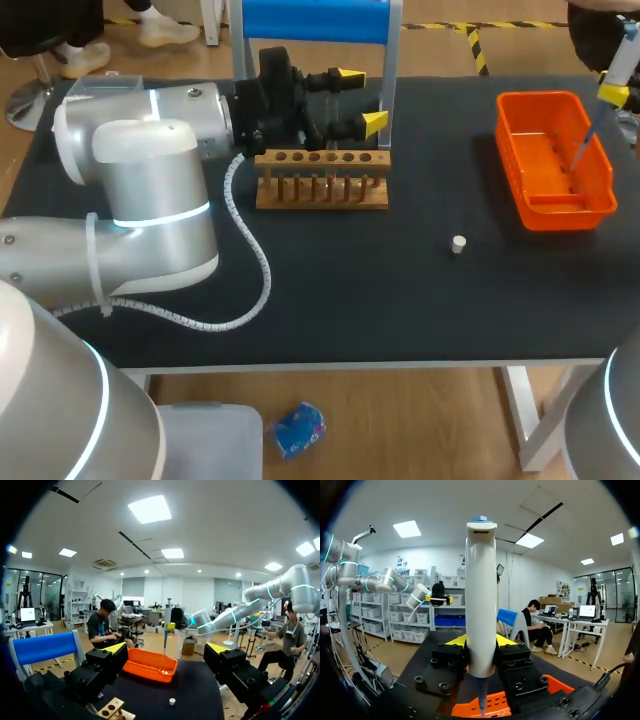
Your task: Invert the test tube, pick up the pipette, mount the tip to pipette, aspirate from beaker and dispense into the tube, eject the tip, return the pipette, and cap with the stopper.
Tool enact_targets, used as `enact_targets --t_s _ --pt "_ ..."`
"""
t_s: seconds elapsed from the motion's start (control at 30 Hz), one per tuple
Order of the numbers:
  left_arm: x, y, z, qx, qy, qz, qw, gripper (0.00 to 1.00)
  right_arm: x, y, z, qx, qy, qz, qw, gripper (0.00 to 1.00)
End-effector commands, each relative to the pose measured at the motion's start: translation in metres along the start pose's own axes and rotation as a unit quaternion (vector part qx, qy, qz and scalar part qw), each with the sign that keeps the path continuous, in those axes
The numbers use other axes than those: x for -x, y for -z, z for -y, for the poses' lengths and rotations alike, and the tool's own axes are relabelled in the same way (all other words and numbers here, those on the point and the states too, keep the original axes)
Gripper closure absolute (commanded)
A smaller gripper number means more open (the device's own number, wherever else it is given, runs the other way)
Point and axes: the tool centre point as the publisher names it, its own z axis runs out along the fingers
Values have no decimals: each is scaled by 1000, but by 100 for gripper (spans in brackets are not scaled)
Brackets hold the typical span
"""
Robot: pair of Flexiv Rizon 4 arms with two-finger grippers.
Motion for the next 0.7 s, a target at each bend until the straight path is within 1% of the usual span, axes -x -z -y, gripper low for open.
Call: enact_targets --t_s 0.03,0.7 --pt "-1 -1 -1 -2 0 4 1000 0 2 0 0 -1 -1 -4 1000 100" --pt "-1 -1 -1 -2 0 4 1000 0 -2 -5 3 -9 -7 -1 1000 100"
